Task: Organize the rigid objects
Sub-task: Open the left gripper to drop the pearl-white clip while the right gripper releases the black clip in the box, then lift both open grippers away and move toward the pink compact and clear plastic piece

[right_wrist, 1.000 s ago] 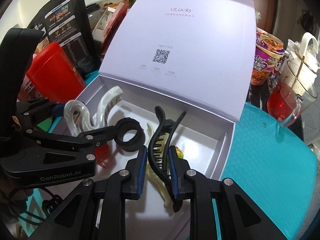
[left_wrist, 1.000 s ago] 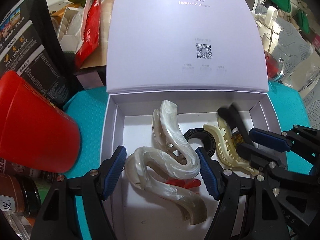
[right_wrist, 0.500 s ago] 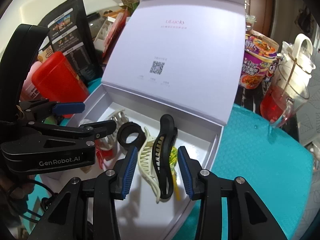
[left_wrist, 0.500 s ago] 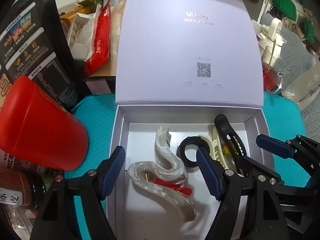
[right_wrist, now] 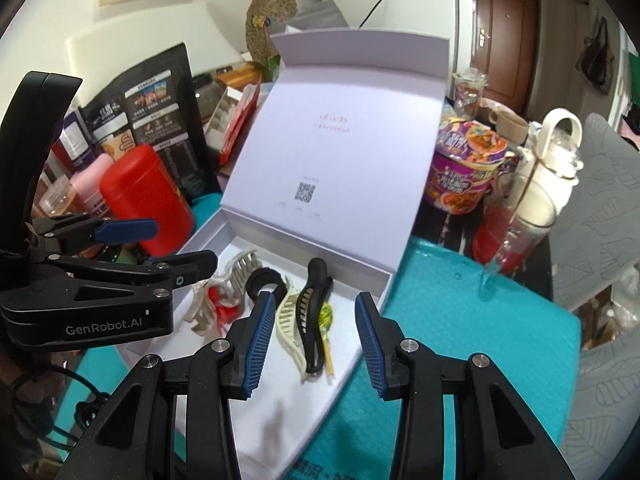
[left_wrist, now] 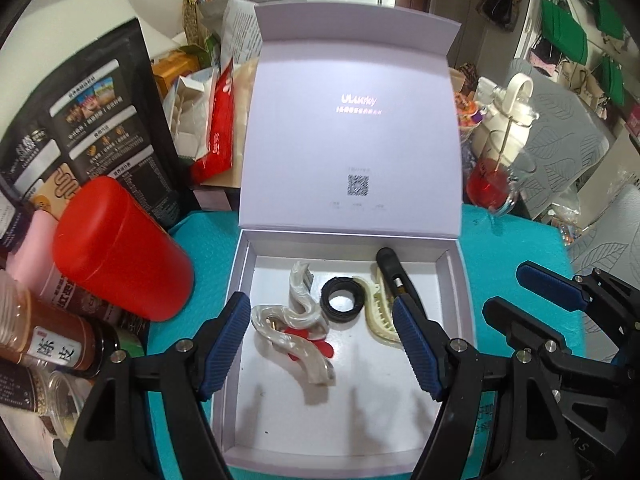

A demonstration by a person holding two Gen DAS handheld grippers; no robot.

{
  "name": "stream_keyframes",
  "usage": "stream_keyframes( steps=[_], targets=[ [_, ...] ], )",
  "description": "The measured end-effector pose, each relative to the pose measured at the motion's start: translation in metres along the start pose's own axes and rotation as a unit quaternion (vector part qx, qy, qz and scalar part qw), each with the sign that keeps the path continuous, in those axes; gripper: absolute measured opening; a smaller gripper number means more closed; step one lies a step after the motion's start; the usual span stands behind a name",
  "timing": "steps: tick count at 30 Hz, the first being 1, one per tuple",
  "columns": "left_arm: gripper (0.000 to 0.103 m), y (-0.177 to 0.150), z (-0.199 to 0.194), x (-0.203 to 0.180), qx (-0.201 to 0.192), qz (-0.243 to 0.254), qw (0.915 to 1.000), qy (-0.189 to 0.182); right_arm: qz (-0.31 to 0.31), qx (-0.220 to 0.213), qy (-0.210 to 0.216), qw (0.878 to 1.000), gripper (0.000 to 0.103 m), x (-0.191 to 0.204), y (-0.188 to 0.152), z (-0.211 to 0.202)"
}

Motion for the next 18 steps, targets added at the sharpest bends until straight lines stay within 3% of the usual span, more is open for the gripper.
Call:
stream_keyframes(
  steps=[18],
  targets=[
    [0.074, -0.03, -0.113, -0.051, -0.076, 0.008, 0.997, 0.003, 0.003, -0.072, -0.012, 0.997, 0.041, -0.006, -0.04, -0.119]
  ],
)
Point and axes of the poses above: each gripper's, at about its wrist camera, not at the fingertips, and z roughly the way its jaws point, x to its left, y to its top, the point moved 8 cm from there along z, roughly the way its jaws point, and after that the axes turned 12 degrees about x, right-handed, at the moved point
